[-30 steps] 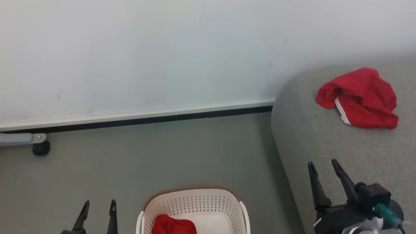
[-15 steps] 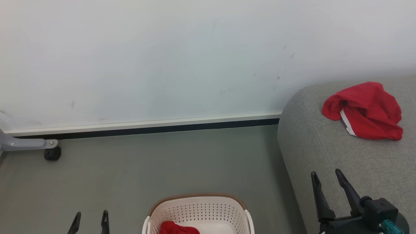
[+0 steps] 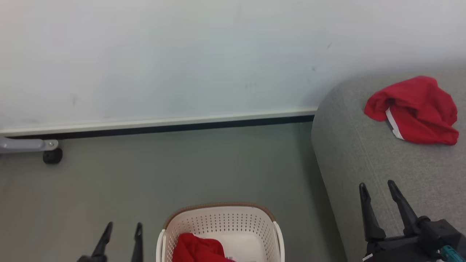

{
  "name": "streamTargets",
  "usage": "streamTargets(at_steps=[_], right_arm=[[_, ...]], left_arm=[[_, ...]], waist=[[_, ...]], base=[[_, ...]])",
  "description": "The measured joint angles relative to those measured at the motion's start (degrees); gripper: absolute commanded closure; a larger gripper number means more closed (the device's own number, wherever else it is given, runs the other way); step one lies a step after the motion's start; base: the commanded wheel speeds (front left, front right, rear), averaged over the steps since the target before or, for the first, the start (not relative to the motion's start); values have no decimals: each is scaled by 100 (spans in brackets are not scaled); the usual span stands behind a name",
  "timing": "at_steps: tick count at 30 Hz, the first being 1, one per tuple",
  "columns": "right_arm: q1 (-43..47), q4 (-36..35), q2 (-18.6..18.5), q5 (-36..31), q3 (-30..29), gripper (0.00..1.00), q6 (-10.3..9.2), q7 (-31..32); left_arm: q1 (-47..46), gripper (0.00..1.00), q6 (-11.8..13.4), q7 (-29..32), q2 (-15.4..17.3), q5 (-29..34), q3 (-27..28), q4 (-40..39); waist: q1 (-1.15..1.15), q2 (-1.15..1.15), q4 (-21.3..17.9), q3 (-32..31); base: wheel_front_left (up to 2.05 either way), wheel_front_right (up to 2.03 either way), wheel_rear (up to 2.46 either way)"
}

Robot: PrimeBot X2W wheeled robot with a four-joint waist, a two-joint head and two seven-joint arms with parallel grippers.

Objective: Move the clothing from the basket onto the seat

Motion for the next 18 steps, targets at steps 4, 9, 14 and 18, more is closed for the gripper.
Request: streamTargets(at_steps=[4, 9, 14, 18], right_arm=[[-81, -79, -47, -68, -85, 0, 0, 0], [-313, -229, -171, -160, -129, 0, 0, 0], [-604, -366, -242, -269, -162, 0, 0, 1], [-815, -477, -294, -314, -171, 0, 0, 11]], left_arm=[[-431, 0, -145, 202, -129, 165, -319, 246], [-914, 0, -255, 506, -318, 276, -714, 744], [-1262, 0, -420, 820, -506, 437, -1124, 1257], [-1560, 0, -553, 1044, -667, 621, -1408, 1682]], waist=[[1, 0, -32, 267], [1, 1, -103, 642], [2, 1, -211, 1036], [2, 1, -321, 1360]], base=[[0, 0, 0], [0, 0, 0], [0, 0, 0], [0, 0, 0]])
